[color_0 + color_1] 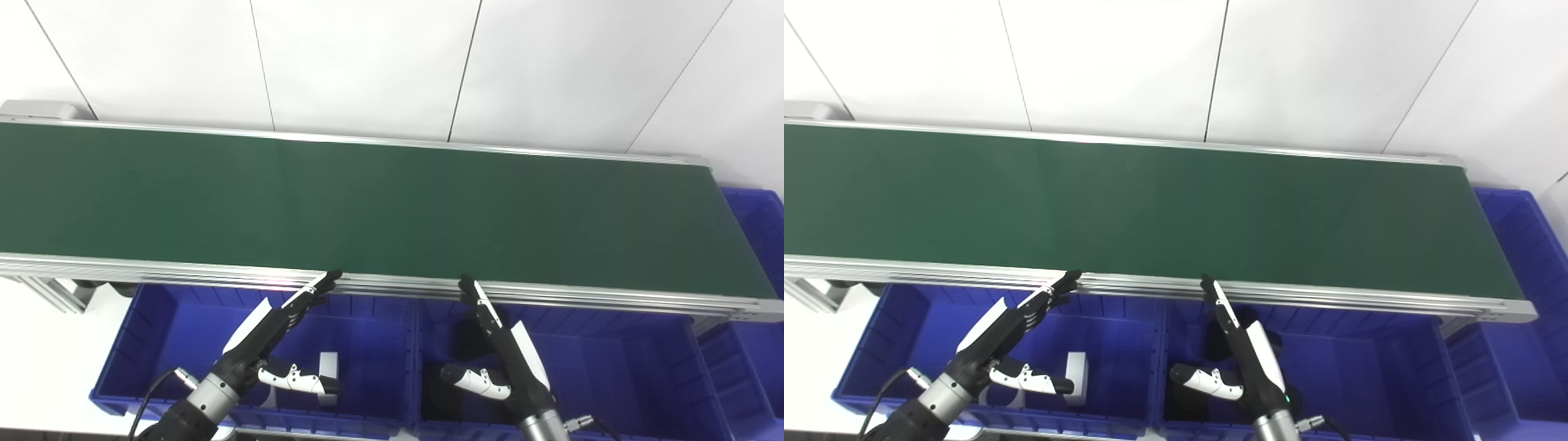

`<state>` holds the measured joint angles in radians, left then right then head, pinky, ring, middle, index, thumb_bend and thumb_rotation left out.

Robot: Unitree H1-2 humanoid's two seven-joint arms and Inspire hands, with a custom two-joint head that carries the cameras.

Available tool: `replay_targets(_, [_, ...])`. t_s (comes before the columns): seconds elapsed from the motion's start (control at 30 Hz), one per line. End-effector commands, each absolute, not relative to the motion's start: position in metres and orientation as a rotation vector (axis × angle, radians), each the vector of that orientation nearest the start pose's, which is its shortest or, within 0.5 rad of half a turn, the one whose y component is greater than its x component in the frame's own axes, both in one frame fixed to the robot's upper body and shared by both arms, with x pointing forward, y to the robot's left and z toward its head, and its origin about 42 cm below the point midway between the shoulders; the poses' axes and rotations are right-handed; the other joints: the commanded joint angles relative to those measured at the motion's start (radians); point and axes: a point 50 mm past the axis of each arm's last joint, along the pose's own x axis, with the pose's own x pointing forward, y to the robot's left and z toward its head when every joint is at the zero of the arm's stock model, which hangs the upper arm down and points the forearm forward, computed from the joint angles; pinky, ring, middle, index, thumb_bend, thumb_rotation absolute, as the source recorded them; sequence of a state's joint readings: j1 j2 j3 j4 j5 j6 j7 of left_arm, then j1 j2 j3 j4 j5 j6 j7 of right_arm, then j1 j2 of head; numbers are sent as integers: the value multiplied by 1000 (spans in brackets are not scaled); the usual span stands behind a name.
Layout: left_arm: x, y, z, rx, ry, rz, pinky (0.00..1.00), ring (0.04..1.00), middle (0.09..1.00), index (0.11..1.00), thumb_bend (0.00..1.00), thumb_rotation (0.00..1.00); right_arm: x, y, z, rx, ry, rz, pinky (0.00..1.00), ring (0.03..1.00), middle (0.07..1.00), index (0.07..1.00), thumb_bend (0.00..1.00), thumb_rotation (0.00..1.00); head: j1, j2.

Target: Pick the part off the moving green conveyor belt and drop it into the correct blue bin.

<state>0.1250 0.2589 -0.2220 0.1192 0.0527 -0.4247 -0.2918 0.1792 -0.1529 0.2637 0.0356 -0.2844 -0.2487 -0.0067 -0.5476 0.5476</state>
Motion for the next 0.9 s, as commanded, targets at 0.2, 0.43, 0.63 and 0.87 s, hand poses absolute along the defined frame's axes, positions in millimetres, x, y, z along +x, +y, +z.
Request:
replay_targets(0.2, [230,240,63,284,-181,-524,912,979,1000,1000,842,247,218,-187,58,-292,-158,310,845,896,924,990,956,941,-16,3])
replay_targets(0.43, [231,240,63,283,-174,-518,941,984,1000,1000,824,257,217,-188,58,-280,-162,300,837,883,912,970,908,974,3,7])
replay_targets(0.63, [230,237,63,275,-177,-520,955,990,1000,1000,824,250,216,-190,59,-278,-161,291,846,883,912,970,903,979,9,9])
replay_targets(0.87, [229,233,64,271,-177,-524,945,989,1000,1000,824,253,215,-194,59,-277,-157,286,868,892,913,971,896,968,21,15])
